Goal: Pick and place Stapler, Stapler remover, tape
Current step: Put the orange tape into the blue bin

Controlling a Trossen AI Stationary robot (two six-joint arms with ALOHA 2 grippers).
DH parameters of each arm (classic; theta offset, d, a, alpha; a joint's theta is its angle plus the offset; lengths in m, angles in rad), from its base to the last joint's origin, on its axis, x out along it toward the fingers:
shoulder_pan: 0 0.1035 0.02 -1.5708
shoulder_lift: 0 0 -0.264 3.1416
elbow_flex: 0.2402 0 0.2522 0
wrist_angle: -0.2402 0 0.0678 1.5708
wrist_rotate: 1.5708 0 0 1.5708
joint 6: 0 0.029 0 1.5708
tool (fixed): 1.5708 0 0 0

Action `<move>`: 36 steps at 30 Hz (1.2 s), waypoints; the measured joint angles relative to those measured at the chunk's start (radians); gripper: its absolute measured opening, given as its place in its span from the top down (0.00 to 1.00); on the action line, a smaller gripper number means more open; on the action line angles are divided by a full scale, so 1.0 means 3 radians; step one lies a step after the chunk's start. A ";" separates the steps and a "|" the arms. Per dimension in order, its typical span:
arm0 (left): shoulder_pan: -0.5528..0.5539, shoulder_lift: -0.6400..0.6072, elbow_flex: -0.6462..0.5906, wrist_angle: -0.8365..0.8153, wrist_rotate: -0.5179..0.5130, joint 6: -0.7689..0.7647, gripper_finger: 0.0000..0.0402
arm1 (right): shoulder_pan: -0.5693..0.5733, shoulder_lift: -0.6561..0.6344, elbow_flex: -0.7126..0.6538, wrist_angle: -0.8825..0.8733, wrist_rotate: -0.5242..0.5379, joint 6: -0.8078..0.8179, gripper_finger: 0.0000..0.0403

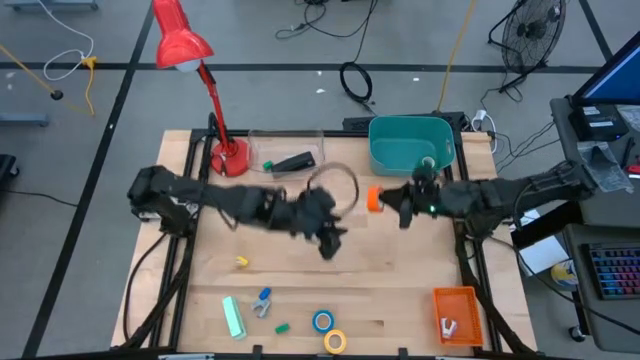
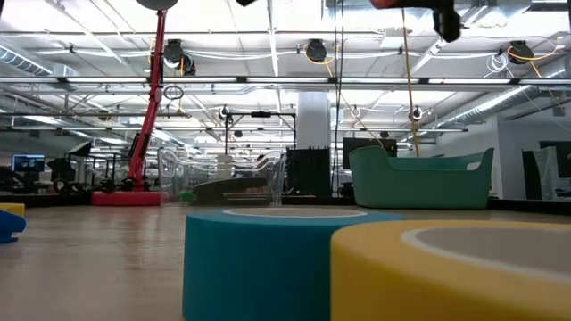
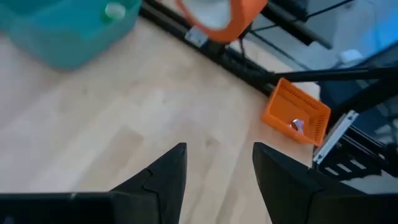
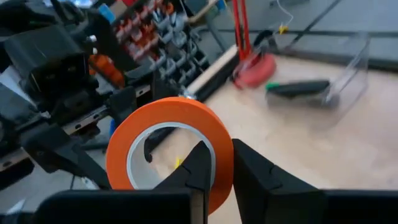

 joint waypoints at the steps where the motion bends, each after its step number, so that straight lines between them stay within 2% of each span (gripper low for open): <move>1: 0.0104 -0.0043 0.0000 0.0018 0.0132 0.0139 0.54 | -0.0121 -0.0019 0.0000 0.0040 -0.0094 -0.0067 0.91; 4: 0.0416 -0.0147 0.0000 0.0031 0.0517 0.0505 0.54 | -0.0472 -0.0028 0.0000 0.0079 -0.0412 -0.0228 0.91; 10: 0.1008 -0.0215 0.0000 0.0082 0.1160 0.0817 0.54 | -0.1226 0.0028 0.0001 0.0068 -0.1273 -0.0519 0.91; 13: 0.1168 -0.0216 0.0000 0.0129 0.1422 0.0871 0.54 | -0.1673 0.0079 0.0001 0.0041 -0.1653 -0.0625 0.91; 17: 0.1257 -0.0244 -0.0004 0.0140 0.1559 0.0899 0.54 | -0.2246 0.0172 0.0001 -0.0123 -0.1890 -0.0847 0.91; 25: 0.1218 -0.0295 -0.0002 0.0079 0.1584 0.0920 0.54 | -0.3107 0.0488 0.0001 -0.0635 -0.1829 -0.1288 0.91; 32: 0.1217 -0.0459 -0.0003 -0.0241 0.1457 0.0920 0.54 | -0.3518 0.0942 0.0002 -0.0923 -0.1354 -0.1462 0.91; 36: 0.1206 -0.0529 0.0001 -0.0251 0.1358 0.0917 0.54 | -0.3674 0.1220 0.0003 -0.0918 -0.1269 -0.1485 0.91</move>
